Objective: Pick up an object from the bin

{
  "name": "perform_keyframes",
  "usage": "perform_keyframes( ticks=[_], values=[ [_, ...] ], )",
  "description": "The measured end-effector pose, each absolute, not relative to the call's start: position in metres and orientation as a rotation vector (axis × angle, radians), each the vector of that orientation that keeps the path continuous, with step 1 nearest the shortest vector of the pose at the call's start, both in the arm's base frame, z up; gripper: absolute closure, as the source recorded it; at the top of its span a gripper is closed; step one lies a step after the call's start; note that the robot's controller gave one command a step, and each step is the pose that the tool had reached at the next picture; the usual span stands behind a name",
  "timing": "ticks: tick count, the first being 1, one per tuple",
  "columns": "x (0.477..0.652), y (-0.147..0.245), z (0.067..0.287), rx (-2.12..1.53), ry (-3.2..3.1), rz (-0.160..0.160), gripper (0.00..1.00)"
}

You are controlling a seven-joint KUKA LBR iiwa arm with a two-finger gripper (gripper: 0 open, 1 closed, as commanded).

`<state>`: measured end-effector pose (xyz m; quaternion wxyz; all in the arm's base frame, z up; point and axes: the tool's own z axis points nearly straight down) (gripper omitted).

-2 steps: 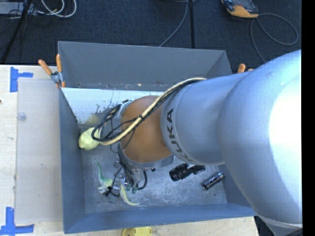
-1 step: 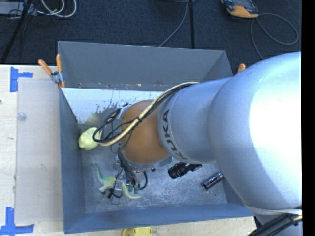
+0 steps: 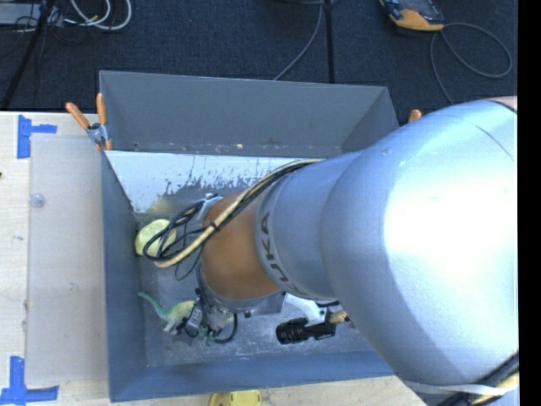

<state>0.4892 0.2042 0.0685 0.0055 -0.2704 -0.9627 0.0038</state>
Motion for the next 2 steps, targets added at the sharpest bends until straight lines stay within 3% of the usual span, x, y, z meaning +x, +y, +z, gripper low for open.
perform_keyframes(
  ticks=[2],
  values=[
    [0.4882,0.2034,0.0725,-0.848,-3.010,0.016,1.00]
  ],
)
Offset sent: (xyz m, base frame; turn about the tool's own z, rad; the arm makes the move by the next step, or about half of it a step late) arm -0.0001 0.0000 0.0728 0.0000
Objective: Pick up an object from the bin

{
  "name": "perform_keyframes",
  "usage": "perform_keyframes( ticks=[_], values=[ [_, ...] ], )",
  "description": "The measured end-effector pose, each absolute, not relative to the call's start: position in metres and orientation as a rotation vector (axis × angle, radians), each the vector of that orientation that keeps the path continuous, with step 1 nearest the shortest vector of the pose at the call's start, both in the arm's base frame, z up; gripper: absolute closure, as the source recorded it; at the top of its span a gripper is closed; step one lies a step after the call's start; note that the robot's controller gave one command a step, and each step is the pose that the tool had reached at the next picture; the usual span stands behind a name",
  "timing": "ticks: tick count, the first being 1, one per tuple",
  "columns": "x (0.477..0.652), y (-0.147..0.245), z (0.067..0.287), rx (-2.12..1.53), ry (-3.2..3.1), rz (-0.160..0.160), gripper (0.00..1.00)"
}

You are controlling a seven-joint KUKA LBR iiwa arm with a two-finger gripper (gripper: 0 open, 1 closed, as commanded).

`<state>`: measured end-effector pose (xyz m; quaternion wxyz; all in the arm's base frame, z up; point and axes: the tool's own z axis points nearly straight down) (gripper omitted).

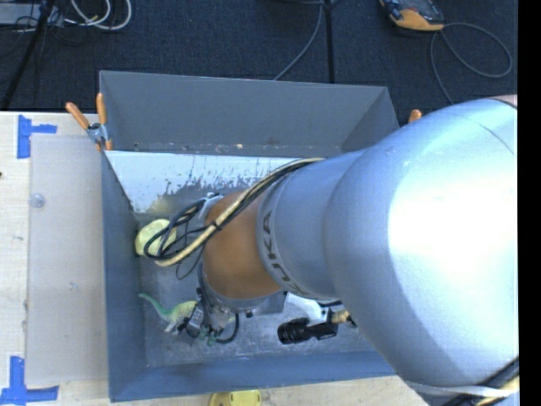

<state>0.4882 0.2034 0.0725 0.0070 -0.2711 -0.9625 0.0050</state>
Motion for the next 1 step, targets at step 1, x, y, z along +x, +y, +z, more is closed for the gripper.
perform_keyframes(
  ticks=[1],
  values=[
    [0.4866,0.2028,0.0927,-0.846,-3.007,0.020,1.00]
  ],
)
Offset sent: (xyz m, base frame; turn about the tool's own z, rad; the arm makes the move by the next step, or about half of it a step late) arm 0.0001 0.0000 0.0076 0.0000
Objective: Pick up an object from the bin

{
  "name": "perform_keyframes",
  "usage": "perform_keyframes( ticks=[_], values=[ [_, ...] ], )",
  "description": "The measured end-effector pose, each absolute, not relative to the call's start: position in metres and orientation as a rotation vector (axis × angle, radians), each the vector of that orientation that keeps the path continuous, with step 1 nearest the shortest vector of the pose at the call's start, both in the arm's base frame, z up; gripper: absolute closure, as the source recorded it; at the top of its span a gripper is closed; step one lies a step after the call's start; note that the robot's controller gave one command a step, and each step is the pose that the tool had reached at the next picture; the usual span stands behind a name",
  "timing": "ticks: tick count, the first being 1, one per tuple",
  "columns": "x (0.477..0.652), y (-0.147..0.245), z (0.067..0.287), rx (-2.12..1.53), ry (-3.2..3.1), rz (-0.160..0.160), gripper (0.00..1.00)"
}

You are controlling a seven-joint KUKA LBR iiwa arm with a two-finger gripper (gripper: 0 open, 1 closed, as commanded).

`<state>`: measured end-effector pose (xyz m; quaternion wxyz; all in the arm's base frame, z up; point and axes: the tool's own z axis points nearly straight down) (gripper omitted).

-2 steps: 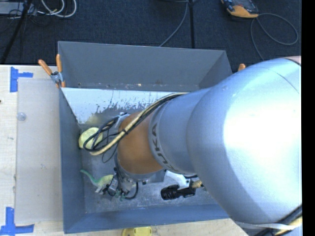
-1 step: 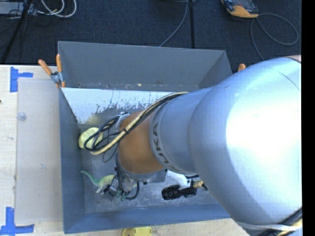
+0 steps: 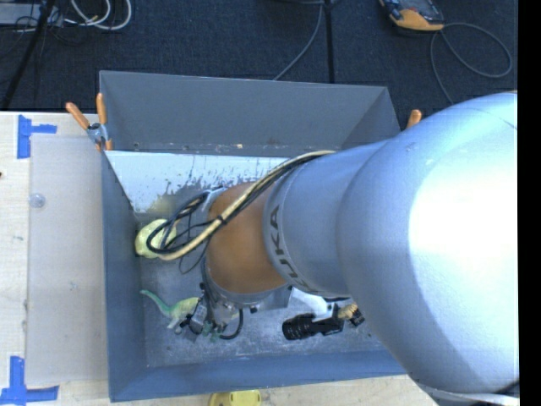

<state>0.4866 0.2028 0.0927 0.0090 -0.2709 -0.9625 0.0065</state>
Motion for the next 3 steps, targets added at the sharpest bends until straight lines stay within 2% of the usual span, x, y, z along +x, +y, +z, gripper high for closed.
perform_keyframes(
  ticks=[3],
  values=[
    [0.488,0.203,0.144,-0.844,-3.011,0.016,1.00]
  ],
)
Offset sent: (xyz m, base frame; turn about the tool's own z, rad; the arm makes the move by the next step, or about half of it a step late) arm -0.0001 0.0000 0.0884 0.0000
